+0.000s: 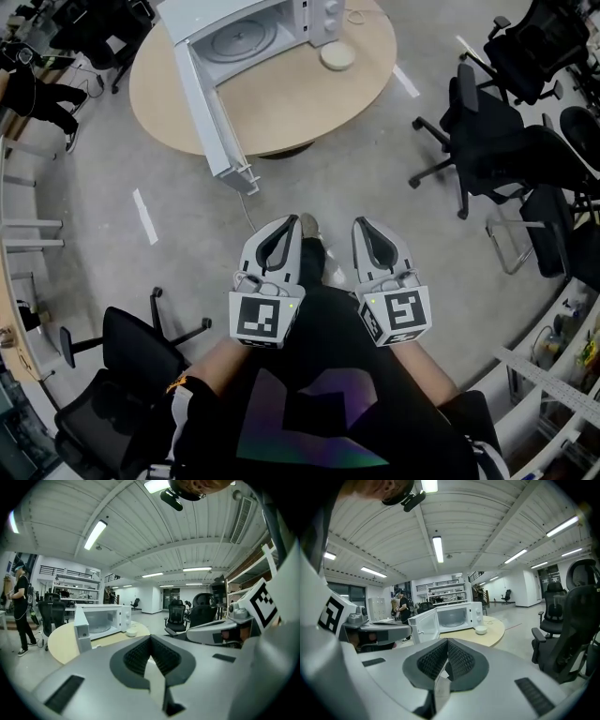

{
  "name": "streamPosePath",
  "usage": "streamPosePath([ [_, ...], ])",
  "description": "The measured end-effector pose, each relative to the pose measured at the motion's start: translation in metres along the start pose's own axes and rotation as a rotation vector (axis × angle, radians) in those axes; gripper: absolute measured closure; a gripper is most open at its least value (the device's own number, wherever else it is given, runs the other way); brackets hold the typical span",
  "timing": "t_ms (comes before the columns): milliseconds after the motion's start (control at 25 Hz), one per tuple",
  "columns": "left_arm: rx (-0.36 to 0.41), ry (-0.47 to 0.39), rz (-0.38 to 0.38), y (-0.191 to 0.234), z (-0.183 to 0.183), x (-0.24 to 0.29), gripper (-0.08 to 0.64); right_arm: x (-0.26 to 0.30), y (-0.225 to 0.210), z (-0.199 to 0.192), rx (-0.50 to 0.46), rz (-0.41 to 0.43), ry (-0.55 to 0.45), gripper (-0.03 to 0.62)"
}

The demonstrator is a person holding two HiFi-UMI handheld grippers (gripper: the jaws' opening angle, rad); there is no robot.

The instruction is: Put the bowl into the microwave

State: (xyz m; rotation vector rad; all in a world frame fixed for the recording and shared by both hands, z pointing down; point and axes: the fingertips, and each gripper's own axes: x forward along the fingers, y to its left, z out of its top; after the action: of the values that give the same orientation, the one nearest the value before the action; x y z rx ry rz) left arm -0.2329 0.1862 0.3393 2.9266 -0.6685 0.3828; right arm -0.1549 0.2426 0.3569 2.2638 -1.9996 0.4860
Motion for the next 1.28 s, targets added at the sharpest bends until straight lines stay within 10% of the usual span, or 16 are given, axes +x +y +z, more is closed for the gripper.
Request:
streamPosePath([
  [1280, -0.086, -0.025, -0.039, 0.092, 0.037, 0.223, 0.514, 0.189, -0.128, 0.031, 0.033, -0.018, 0.168, 0.575],
])
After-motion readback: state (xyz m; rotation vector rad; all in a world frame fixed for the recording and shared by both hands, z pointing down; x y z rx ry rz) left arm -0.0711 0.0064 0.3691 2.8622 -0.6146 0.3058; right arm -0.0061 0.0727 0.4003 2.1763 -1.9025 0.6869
